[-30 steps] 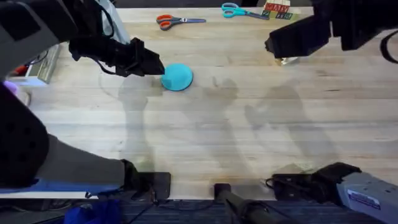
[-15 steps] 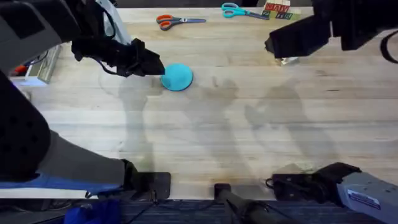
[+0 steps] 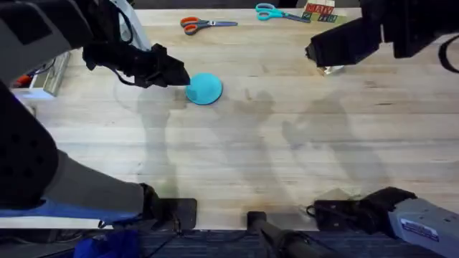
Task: Pick up the plates from the table one by one and place each into a slot on the dish rack.
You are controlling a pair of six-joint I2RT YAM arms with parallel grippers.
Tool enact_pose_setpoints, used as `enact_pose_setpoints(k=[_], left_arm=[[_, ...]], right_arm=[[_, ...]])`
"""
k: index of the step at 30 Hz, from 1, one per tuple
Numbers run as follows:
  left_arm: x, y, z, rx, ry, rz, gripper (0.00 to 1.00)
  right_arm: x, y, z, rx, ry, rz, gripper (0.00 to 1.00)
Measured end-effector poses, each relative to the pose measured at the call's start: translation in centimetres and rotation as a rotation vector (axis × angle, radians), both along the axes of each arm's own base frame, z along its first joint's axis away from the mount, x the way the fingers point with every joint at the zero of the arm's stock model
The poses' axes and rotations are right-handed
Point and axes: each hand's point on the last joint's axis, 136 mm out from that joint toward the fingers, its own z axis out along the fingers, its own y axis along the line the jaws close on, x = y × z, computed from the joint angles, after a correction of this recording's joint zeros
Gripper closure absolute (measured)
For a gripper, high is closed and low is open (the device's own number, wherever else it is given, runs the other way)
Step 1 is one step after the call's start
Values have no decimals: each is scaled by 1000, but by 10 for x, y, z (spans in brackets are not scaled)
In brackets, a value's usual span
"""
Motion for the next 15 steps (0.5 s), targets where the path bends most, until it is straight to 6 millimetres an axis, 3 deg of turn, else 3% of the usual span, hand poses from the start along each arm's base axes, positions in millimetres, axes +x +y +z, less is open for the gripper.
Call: enact_pose_setpoints(k=[15], left_arm=[[3, 1, -7, -1, 7, 0, 961]], right_arm=[[0, 0, 0, 0, 0, 0, 6]])
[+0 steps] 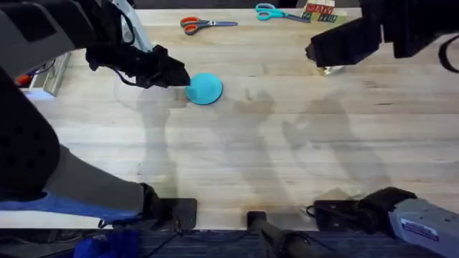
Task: Pick up the plates from the table one by one and place each into a slot on the dish rack.
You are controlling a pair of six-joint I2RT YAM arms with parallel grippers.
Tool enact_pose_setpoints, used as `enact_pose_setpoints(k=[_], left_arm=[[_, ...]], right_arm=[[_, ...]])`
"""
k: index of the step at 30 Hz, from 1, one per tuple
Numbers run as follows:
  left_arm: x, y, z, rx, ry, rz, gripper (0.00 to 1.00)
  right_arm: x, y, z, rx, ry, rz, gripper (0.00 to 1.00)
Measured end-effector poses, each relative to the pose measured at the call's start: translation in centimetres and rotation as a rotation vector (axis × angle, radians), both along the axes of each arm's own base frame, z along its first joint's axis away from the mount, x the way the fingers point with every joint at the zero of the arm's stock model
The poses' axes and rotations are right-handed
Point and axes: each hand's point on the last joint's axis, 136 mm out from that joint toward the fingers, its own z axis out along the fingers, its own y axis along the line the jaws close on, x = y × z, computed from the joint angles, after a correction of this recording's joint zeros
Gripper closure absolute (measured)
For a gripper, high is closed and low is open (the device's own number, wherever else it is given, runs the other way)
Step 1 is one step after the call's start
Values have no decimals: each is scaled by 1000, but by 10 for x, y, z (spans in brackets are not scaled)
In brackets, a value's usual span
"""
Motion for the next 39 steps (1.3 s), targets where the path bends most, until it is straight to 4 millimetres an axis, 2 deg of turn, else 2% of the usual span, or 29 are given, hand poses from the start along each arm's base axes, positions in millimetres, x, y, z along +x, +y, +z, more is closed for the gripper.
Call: enact_pose_setpoints(k=[17, 27, 39], left_arm=[[2, 1, -2, 1, -3, 0, 960], [8, 2, -29, -6, 42, 0, 961], [13, 3, -31, -2, 23, 0, 961]], right_arm=[[0, 0, 0, 0, 0, 0, 6], [0, 0, 0, 0, 0, 0, 5], [0, 0, 0, 0, 0, 0, 5]])
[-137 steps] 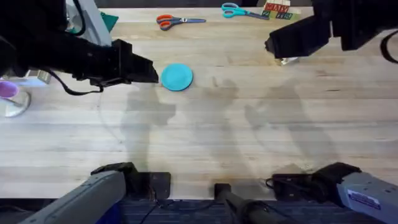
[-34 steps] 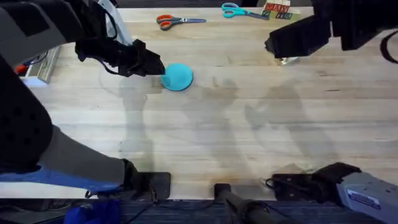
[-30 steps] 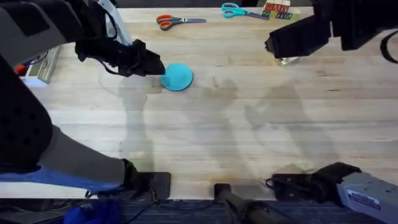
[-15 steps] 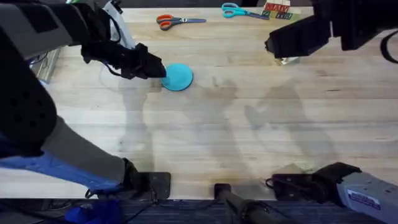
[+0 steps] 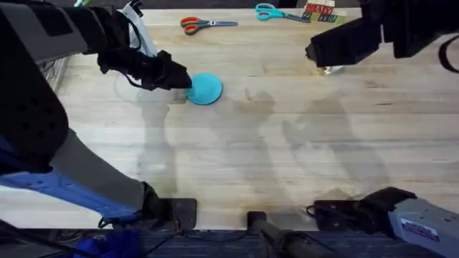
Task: Pick up the plates from the table one by one and place each into a slot on the dish rack.
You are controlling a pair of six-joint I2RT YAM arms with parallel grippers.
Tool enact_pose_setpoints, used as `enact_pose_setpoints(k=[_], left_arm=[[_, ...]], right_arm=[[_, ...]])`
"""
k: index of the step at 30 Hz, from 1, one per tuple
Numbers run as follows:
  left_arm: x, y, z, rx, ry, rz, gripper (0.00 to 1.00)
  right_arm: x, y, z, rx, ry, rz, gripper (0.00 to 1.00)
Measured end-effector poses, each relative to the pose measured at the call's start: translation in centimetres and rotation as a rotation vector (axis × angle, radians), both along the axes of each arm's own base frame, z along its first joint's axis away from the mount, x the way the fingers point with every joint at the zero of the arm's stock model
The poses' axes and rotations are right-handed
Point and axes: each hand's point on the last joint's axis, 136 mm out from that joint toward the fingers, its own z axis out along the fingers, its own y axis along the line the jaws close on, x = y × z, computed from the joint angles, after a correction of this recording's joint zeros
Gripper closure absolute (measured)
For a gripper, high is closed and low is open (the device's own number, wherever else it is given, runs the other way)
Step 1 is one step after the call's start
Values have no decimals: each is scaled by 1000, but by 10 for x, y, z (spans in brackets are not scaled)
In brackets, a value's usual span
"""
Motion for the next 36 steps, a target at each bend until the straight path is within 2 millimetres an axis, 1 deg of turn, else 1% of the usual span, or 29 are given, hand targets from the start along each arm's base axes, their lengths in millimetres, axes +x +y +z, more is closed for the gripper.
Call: enact_pose_setpoints(k=[7, 14, 16, 18, 21, 28, 36], left_arm=[[0, 0, 0, 3, 1, 1, 961], [-1, 5, -5, 37, 11, 5, 961], [-1, 6, -11, 39, 26, 5, 961], [-2, 6, -21, 38, 50, 5, 961], [-1, 3, -30, -4, 72, 9, 961], [4, -2, -32, -65, 78, 13, 959], [5, -2, -32, -69, 76, 13, 961]], right_arm=[[0, 0, 0, 0, 0, 0, 5], [0, 0, 0, 0, 0, 0, 6], [0, 0, 0, 0, 0, 0, 5], [0, 0, 0, 0, 0, 0, 6], [0, 0, 0, 0, 0, 0, 6], [0, 0, 0, 0, 0, 0, 5], [0, 0, 0, 1, 0, 0, 6]])
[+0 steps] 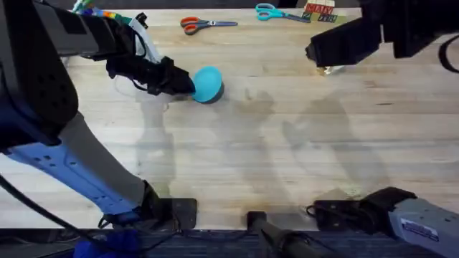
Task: Pick up the plates from the table one by one and place each into a slot on the dish rack.
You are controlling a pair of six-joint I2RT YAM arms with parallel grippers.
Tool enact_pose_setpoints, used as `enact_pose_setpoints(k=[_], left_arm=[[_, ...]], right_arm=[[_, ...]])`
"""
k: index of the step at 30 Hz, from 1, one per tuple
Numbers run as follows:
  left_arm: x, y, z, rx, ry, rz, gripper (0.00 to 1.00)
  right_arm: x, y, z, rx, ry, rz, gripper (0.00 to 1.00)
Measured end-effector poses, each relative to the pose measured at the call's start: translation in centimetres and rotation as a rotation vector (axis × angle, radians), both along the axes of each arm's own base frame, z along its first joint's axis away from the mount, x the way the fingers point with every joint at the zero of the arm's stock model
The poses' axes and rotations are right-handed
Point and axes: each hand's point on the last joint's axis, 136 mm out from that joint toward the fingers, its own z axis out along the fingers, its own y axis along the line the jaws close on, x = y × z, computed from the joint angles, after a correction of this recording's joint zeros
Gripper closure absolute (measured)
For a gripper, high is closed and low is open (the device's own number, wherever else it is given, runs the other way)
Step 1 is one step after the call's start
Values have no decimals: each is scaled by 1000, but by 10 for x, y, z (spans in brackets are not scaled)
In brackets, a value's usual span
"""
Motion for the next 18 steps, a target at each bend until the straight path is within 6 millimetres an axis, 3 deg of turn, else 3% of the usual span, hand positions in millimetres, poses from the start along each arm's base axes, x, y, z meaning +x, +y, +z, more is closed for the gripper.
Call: enact_pose_setpoints(k=[8, 18], left_arm=[[0, 0, 0, 0, 0, 0, 961], [0, 0, 0, -2, 8, 8, 960]], right_arm=[[8, 7, -14, 42, 89, -49, 6], [36, 29, -73, 140, 400, -248, 6]])
